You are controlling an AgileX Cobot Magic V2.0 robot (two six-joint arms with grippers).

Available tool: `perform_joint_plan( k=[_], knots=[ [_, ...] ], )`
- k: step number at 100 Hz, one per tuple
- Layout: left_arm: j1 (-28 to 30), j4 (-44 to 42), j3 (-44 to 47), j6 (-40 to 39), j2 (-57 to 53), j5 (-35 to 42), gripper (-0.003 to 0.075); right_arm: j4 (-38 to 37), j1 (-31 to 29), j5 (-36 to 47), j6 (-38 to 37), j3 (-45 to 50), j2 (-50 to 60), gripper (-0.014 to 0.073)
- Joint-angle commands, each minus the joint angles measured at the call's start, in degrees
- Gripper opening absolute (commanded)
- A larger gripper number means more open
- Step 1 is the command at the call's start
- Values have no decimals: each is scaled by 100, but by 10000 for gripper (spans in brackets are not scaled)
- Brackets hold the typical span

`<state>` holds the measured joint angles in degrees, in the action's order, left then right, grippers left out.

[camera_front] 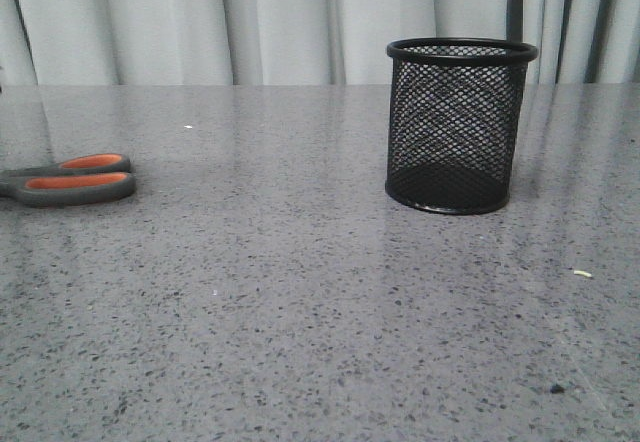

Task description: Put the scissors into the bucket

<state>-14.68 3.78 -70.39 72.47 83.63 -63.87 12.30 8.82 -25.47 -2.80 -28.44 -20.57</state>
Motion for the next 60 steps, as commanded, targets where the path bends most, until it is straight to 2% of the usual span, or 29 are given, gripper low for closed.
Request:
perform_joint_plan(
  k=[1,20,60],
  knots=[
    [-45,153,-310,228,99,-182,372,25,3,453,68,-173,-92,475],
    [-45,140,-572,519,465,-190,372,25,25,308,68,-173,-92,475],
    [-32,191,-862,520,1047,-358,372,25,192,-185,68,-173,-92,475]
  ],
)
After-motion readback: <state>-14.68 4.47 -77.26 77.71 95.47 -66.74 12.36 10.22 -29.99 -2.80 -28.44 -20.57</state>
